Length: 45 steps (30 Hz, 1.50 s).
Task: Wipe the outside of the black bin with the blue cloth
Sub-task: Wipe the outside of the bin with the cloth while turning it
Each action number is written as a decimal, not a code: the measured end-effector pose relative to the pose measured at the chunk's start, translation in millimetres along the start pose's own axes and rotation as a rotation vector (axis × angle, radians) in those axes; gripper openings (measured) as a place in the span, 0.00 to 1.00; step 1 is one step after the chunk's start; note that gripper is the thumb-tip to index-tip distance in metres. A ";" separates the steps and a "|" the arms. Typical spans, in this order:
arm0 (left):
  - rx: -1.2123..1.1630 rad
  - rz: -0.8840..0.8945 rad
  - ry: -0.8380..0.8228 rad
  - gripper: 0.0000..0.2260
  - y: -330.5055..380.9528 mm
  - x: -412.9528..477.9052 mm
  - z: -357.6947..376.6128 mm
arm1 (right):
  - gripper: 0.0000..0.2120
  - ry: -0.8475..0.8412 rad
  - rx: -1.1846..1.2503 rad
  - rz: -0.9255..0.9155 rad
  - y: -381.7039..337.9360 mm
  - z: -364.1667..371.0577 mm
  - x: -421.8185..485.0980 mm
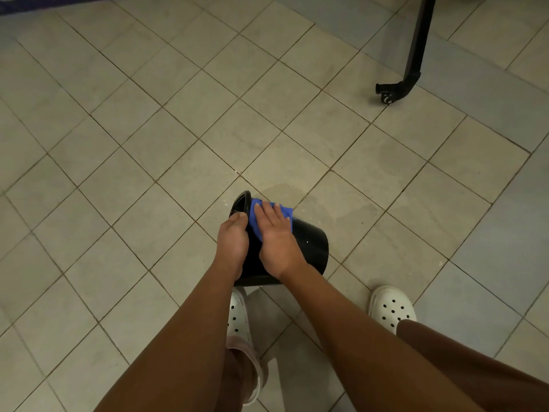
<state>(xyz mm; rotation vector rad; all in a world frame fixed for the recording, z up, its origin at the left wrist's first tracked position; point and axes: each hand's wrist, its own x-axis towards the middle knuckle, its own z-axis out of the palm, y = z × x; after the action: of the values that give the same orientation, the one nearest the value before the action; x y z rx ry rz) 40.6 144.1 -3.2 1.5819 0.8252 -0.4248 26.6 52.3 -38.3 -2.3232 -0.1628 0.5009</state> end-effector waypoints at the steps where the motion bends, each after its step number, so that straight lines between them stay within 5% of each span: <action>1: 0.002 -0.001 -0.003 0.14 0.0 0.2 -0.1 | 0.39 -0.003 0.012 0.012 -0.2 -1.9 2.0; 12: 0.021 -0.030 0.012 0.11 2.9 -0.3 -2.5 | 0.38 0.115 -0.103 -0.321 42.9 28.6 -39.7; 18: -0.011 -0.017 0.031 0.15 2.4 0.8 0.0 | 0.41 0.005 -0.112 -0.090 13.9 13.9 -12.7; 23: 0.076 -0.007 0.058 0.14 2.8 -0.9 4.7 | 0.40 0.071 -0.133 0.193 11.8 21.9 -20.3; 30: 0.031 -0.028 0.097 0.14 2.4 1.8 0.9 | 0.43 -0.019 -0.081 -0.037 17.1 16.8 -15.9; 38: 0.058 -0.007 0.157 0.16 -1.2 -1.5 6.4 | 0.44 0.024 -0.047 0.293 28.1 21.5 -22.6; 45: 0.076 0.003 0.148 0.14 -1.9 1.5 1.2 | 0.43 0.003 -0.024 -0.018 34.0 23.6 -19.1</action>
<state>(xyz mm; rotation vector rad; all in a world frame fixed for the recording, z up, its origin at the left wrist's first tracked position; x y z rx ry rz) 40.5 143.3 -5.7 1.7001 0.9287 -0.3428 -1.4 38.2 -71.4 -2.3440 -0.1897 0.4892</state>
